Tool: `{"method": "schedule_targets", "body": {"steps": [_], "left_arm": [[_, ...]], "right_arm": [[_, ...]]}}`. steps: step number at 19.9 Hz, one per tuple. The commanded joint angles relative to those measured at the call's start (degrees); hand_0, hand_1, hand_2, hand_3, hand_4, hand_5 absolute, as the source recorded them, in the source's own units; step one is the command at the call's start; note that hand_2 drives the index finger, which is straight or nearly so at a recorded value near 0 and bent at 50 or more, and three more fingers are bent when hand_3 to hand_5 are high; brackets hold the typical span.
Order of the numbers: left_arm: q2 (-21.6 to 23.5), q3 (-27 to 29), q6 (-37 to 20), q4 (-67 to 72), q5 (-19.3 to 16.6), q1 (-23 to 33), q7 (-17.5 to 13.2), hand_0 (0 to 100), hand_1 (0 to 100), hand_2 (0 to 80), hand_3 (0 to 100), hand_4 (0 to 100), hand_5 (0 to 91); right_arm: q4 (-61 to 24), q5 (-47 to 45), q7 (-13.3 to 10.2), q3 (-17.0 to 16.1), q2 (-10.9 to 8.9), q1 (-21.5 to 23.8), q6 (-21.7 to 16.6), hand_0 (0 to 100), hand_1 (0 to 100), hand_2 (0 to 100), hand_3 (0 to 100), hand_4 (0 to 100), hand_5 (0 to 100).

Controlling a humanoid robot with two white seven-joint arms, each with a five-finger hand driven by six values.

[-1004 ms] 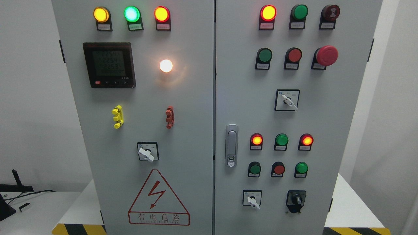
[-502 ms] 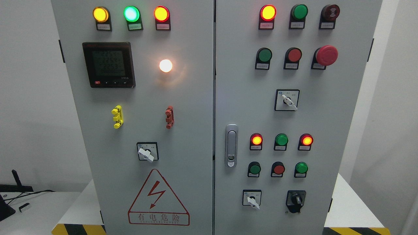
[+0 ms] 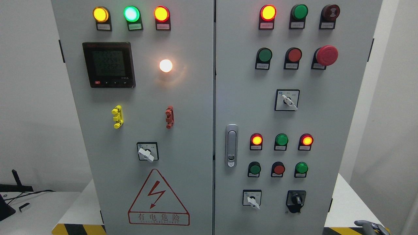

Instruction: Trip black knob to open circuit

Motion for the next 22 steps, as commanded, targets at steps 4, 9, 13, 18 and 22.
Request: {"method": "schedule_targets", "body": {"steps": [4,9,13,18,22], "left_arm": [[0.02,0.00,0.03,0.00,-1.76,0.00,0.03,12,39,0.0,0,0,0.0],[-0.07,0.00,0.03,0.00,-1.76,0.00,0.03,12,39,0.0,0,0,0.0],[-0.07,0.00,0.03,0.00,-1.76,0.00,0.03,12,39,0.0,0,0,0.0],[0.02,0.00,0.03,0.00,-1.76,0.00,0.03,12,39,0.0,0,0,0.0],[0.02,0.00,0.03,0.00,-1.76,0.00,0.03,12,39,0.0,0,0,0.0]], "right_arm": [[4.92,0.16,-1.88,7.42,-0.26,-2.78,0.25,17,36,45,100,100,94],[5.98,0.16,-3.29,9.89,-0.09,-5.15,0.33,17,37,46,100,100,95],[6.95,0.43,-4.78,12.70,0.26,-7.35,0.33,18,41,46,100,100,94],[7.30,0.86,-6.36,15.07,0.26,-7.79,0.25,20,64,46,100,100,95],[8.27,3.58,-6.54,15.43,0.35,-8.06,0.25,17,71,49,100,100,95]]}}
